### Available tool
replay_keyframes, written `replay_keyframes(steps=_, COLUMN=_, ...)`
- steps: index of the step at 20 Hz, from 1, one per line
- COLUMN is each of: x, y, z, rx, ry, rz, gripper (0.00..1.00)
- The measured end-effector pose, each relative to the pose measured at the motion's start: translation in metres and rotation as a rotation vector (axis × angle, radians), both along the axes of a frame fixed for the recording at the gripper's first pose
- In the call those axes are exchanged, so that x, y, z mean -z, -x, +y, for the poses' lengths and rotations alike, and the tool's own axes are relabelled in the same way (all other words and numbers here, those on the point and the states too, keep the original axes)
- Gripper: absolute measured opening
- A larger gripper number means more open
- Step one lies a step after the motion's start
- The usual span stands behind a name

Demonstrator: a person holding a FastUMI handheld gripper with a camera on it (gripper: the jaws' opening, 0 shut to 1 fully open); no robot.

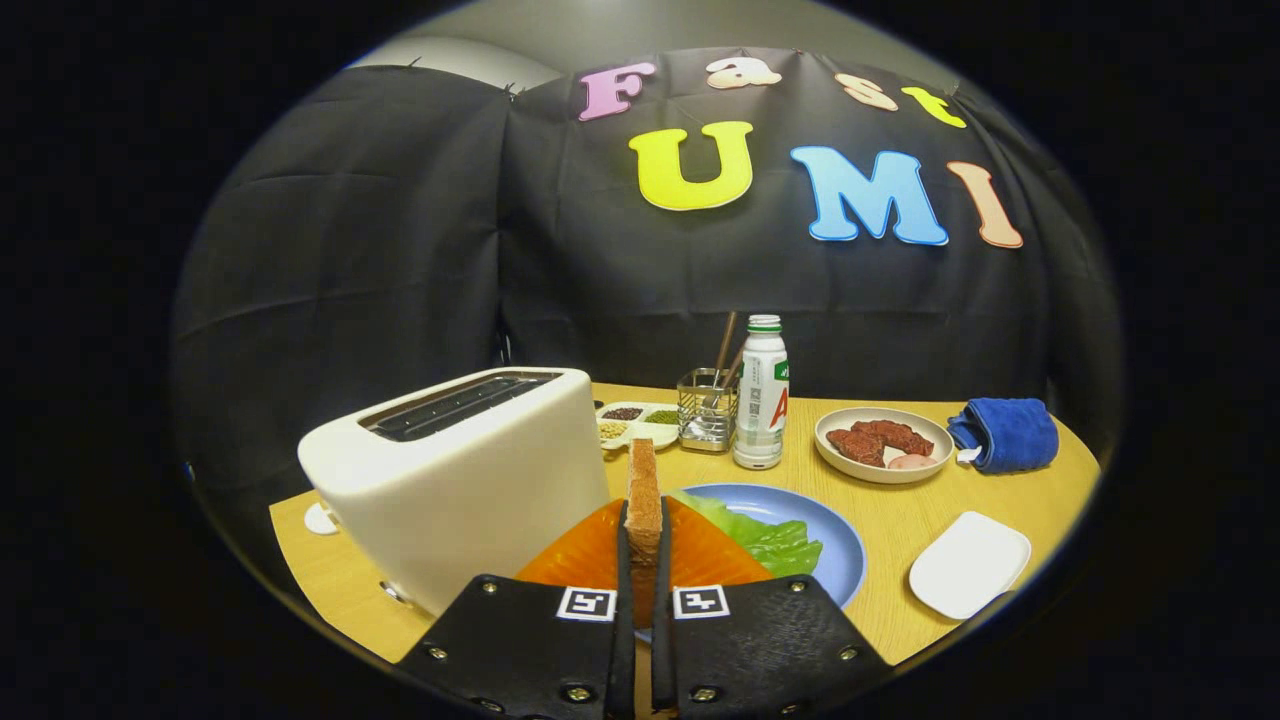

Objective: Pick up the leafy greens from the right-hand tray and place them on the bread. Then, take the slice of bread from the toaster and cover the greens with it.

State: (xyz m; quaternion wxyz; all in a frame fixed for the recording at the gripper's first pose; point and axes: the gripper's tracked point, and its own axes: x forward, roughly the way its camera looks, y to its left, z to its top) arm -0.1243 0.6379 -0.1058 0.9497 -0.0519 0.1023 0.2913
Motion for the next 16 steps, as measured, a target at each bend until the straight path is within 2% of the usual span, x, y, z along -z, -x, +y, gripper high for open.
replay_keyframes(steps=4, x=0.005, y=-0.018, z=-0.017, rx=0.029, ry=0.009, rz=0.035, gripper=0.18)
replay_keyframes(steps=8, x=0.009, y=-0.029, z=-0.029, rx=0.055, ry=0.009, rz=0.052, gripper=0.22)
replay_keyframes(steps=9, x=0.009, y=-0.032, z=-0.032, rx=0.063, ry=0.026, rz=0.041, gripper=0.3)
replay_keyframes(steps=16, x=0.024, y=-0.043, z=-0.047, rx=0.069, ry=0.039, rz=0.089, gripper=0.37)
